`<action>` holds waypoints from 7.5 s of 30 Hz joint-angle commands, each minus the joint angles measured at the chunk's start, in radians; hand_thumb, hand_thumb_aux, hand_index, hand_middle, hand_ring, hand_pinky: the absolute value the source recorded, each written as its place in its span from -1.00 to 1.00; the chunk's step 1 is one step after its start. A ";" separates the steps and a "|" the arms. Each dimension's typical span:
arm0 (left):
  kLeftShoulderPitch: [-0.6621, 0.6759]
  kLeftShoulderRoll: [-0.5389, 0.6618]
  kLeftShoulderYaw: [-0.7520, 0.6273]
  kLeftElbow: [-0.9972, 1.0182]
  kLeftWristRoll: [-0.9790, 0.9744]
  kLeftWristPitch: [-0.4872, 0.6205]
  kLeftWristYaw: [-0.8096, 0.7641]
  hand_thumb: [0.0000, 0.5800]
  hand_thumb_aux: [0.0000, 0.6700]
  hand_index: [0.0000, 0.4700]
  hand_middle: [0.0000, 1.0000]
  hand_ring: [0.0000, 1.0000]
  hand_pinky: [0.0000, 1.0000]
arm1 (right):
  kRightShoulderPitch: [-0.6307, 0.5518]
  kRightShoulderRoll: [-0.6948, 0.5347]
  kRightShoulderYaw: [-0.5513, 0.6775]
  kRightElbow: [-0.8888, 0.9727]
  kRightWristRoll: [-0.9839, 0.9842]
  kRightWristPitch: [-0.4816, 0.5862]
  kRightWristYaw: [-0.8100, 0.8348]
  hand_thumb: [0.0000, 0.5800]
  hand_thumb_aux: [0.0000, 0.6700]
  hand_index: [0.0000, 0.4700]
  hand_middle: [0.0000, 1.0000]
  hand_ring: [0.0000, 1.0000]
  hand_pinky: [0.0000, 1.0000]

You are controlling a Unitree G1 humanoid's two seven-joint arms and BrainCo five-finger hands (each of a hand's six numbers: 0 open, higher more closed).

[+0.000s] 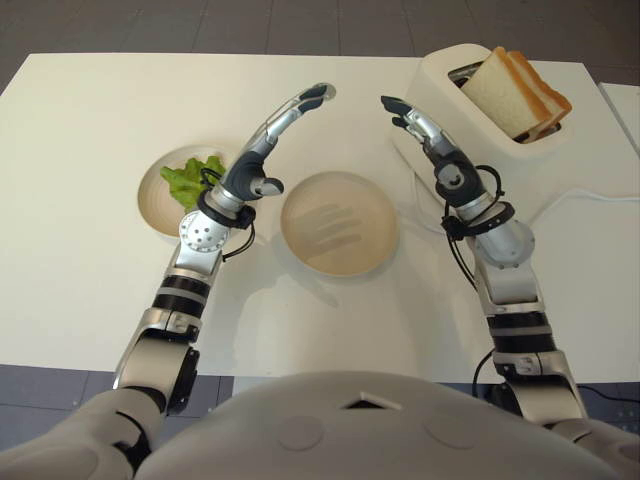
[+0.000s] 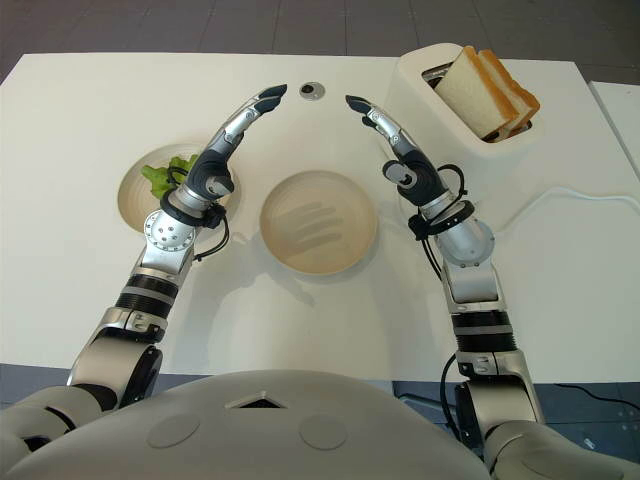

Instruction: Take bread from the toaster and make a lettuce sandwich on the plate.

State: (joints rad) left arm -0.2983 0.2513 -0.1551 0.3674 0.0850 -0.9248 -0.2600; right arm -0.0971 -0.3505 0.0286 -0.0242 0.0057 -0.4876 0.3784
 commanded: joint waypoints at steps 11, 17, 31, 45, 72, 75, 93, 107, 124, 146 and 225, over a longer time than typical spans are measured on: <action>0.009 0.000 0.002 -0.008 0.006 0.014 -0.005 -1.00 -1.00 -1.00 -1.00 -1.00 -1.00 | -0.017 0.005 -0.044 -0.028 0.039 -0.015 -0.016 -1.00 -1.00 -1.00 -1.00 -1.00 -1.00; 0.009 -0.001 0.007 -0.007 0.008 0.014 -0.001 -1.00 -1.00 -1.00 -1.00 -1.00 -1.00 | -0.114 -0.029 -0.286 -0.027 -0.059 -0.066 -0.249 -1.00 -1.00 -1.00 -1.00 -1.00 -1.00; 0.006 -0.003 0.003 0.001 0.016 0.014 0.003 -1.00 -1.00 -1.00 -1.00 -1.00 -1.00 | -0.178 -0.289 -0.339 0.561 -0.372 0.147 -0.460 -0.63 -0.80 -0.80 -1.00 -1.00 -1.00; 0.009 -0.001 0.004 -0.001 0.022 0.014 0.006 -1.00 -1.00 -1.00 -1.00 -1.00 -1.00 | -0.166 -0.289 -0.337 0.424 -0.271 -0.046 -0.544 1.00 1.00 1.00 0.76 0.76 0.76; 0.100 0.535 -0.010 0.073 0.670 0.665 0.133 -0.82 -0.91 -0.91 -1.00 -1.00 -1.00 | 0.007 -0.068 0.044 -0.036 0.133 0.146 -0.065 1.00 1.00 1.00 1.00 1.00 1.00; 0.101 0.530 -0.046 0.076 0.666 0.649 0.108 0.31 -0.18 -0.18 -1.00 -1.00 -1.00 | 0.012 -0.043 0.119 0.046 0.048 0.160 -0.032 1.00 1.00 1.00 1.00 1.00 1.00; 0.058 0.480 0.000 -0.053 0.414 0.263 0.273 1.00 1.00 1.00 -1.00 -1.00 -1.00 | -0.007 -0.041 0.098 0.100 -0.105 0.134 -0.052 -1.00 -1.00 -1.00 0.35 0.35 0.35; 0.040 0.287 -0.144 -0.050 0.387 0.176 0.137 0.99 0.83 0.83 -1.00 -1.00 -1.00 | -0.054 -0.012 -0.159 -0.159 -0.034 0.086 -0.222 -1.00 -1.00 -1.00 0.36 0.36 0.36; 0.034 0.223 -0.196 -0.016 0.460 0.175 0.152 -1.00 -1.00 -1.00 -1.00 -1.00 -1.00 | -0.021 -0.298 -0.252 0.123 -0.577 0.358 -0.379 -1.00 -1.00 -1.00 -1.00 -1.00 -1.00; 0.011 0.223 -0.168 0.024 0.449 0.183 0.188 -1.00 -1.00 -1.00 -1.00 -1.00 -1.00 | -0.083 -0.216 -0.304 -0.096 -0.345 0.100 -0.592 1.00 1.00 1.00 1.00 1.00 1.00; 0.067 0.189 -0.250 -0.132 -0.014 0.047 -0.127 1.00 1.00 1.00 -0.40 -0.40 -0.40 | -0.298 0.087 0.007 0.440 0.291 0.043 0.375 1.00 1.00 1.00 1.00 1.00 1.00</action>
State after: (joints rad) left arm -0.2579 0.4466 -0.3825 0.3772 0.2731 -0.8559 -0.3317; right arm -0.4673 -0.2615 0.0145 0.5257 0.1993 -0.5123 0.6494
